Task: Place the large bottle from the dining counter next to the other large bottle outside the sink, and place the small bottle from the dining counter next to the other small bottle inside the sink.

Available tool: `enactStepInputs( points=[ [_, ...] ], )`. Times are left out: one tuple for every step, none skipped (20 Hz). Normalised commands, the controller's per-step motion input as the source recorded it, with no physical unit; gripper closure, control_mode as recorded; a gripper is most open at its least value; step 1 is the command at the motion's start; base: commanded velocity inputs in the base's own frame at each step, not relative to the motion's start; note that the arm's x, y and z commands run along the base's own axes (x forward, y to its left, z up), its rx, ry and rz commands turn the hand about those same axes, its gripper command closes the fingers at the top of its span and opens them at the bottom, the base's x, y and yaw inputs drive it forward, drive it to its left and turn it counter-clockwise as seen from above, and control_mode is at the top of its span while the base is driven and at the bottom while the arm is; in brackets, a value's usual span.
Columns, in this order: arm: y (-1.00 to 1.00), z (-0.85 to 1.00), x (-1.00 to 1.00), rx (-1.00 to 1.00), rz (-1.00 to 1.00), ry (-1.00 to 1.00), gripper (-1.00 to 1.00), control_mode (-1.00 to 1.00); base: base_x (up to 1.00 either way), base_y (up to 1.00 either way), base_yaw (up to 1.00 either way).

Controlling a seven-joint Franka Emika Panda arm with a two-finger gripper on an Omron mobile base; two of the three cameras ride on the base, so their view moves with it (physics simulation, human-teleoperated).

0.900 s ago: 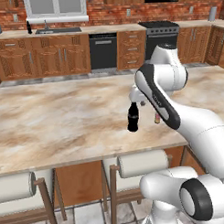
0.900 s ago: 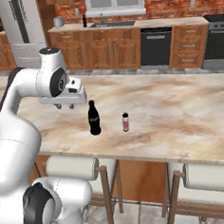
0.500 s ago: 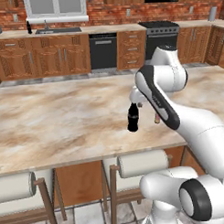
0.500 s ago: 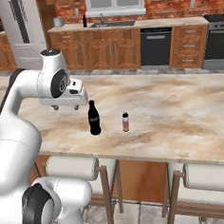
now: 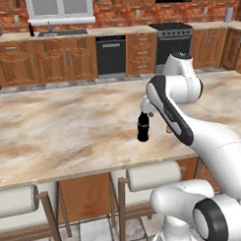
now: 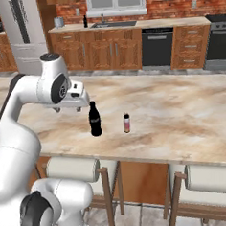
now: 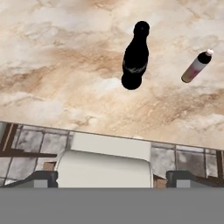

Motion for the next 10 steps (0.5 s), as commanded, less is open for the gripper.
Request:
enactStepInputs(
  points=[
    [-0.09,-0.06,0.0,0.0,0.0,-0.16,-1.0,-1.0,0.0,0.0,0.0],
    [-0.11,-0.08,0.0,0.0,0.0,-0.15,-1.0,-1.0,0.0,0.0,0.0],
    [-0.14,-0.11,0.0,0.0,0.0,-0.15,-1.0,-1.0,0.0,0.0,0.0],
    [-0.13,-0.13,0.0,0.0,0.0,-0.15,-1.0,-1.0,0.0,0.0,0.0],
    [-0.13,-0.16,0.0,0.0,0.0,-0.14,-1.0,-1.0,0.0,0.0,0.0],
    [-0.11,-0.19,0.0,0.0,-0.01,-0.13,-1.0,-1.0,0.0,0.0,0.0],
    [-0.12,-0.21,0.0,0.0,-0.01,-0.09,-1.0,-1.0,0.0,0.0,0.0],
    [-0.11,-0.23,0.0,0.0,-0.01,-0.05,-1.0,-1.0,0.0,0.0,0.0],
    [-0.08,-0.24,0.0,0.0,-0.01,-0.03,-1.0,-1.0,0.0,0.0,0.0],
    [-0.04,-0.24,0.0,0.0,-0.02,-0.02,-1.0,-1.0,0.0,0.0,0.0]
  ],
)
